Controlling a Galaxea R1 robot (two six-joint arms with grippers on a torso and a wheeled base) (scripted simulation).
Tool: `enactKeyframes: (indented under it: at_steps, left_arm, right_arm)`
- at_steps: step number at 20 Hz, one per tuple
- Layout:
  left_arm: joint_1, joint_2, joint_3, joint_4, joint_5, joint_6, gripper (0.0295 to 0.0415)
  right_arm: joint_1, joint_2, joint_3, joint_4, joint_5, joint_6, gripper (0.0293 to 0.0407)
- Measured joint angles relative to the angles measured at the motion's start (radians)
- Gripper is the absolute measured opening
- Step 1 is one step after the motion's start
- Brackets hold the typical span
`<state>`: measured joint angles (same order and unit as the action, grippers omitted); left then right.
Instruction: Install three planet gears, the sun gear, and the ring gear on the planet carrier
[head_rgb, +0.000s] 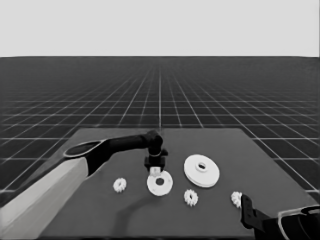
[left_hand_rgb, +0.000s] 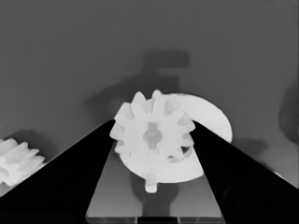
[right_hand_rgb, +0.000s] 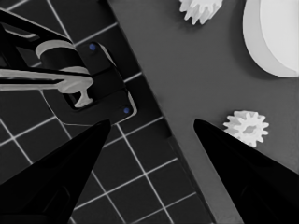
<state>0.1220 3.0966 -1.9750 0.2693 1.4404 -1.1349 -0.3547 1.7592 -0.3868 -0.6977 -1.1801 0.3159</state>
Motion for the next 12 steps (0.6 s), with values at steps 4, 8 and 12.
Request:
enactKeyframes:
  at_steps: [4,8,12]
  left_arm:
    - [0.0,0.0,-0.001,0.0,-0.001,0.0,0.0383]
    - [0.0,0.0,-0.001,0.001,-0.001,0.0,0.0385]
    - [-0.09,-0.033,0.098,-0.076,0.052,-0.054,0.0385]
  right_arm:
    - [0.0,0.0,0.0,0.0,0.0,0.0,0.0385]
    - [0.0,0.0,0.0,0.0,0.0,0.0,0.0385]
    - [0.0,0.0,0.0,0.0,0.0,0.0,0.0385]
